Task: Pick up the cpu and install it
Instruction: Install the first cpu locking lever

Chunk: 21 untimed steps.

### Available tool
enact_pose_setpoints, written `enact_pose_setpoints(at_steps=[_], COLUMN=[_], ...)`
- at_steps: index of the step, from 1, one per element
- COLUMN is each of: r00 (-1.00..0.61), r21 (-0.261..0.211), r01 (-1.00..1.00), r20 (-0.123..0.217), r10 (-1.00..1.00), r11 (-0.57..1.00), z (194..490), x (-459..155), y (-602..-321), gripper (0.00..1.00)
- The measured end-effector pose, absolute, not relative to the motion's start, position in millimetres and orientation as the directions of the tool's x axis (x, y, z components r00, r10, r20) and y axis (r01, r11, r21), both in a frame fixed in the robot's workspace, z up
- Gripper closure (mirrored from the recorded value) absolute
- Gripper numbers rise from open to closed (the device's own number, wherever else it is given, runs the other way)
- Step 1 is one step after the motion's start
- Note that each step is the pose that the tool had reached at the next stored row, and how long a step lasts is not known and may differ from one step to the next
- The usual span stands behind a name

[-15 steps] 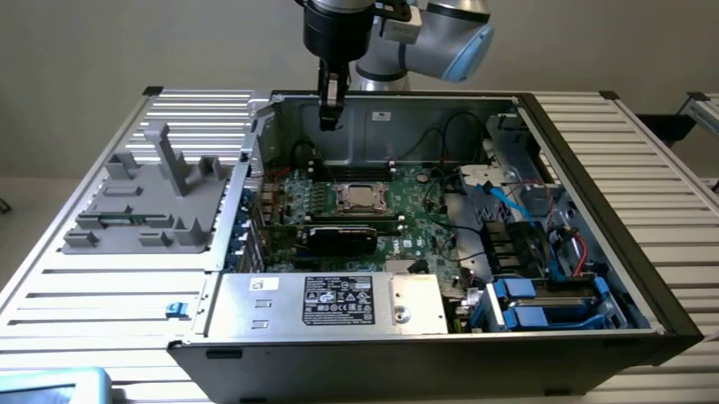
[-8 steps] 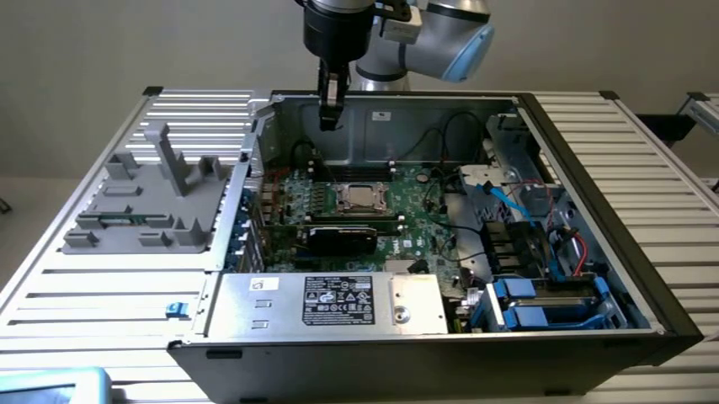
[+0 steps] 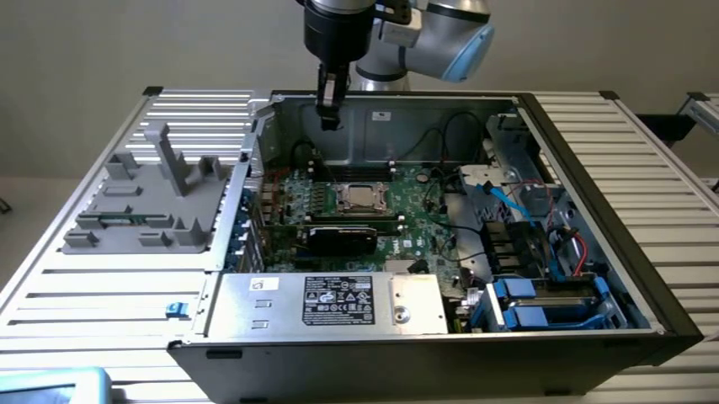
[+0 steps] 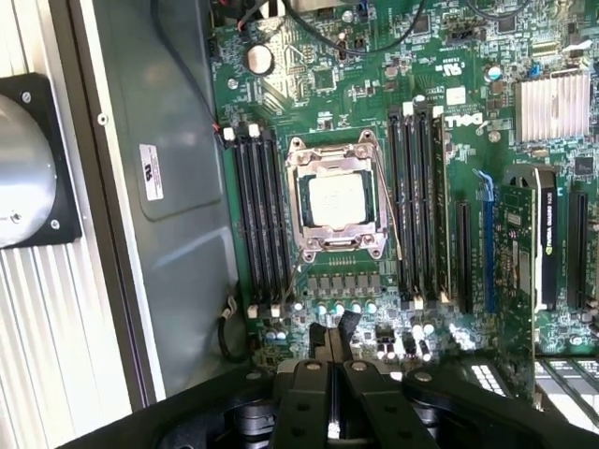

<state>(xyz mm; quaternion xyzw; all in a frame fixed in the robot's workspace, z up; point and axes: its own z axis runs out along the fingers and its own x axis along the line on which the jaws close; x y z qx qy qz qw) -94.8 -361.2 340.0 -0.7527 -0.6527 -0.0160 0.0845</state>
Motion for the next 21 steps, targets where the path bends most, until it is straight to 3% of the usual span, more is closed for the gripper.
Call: enact_pose_setpoints(at_steps=[21], r00=[0.493], r21=[-0.106], r01=[0.870], r20=[0.134], r10=[0.860], r11=[-0.482], z=[330.7], x=[-94.8], y=[-361.2], gripper=[0.89])
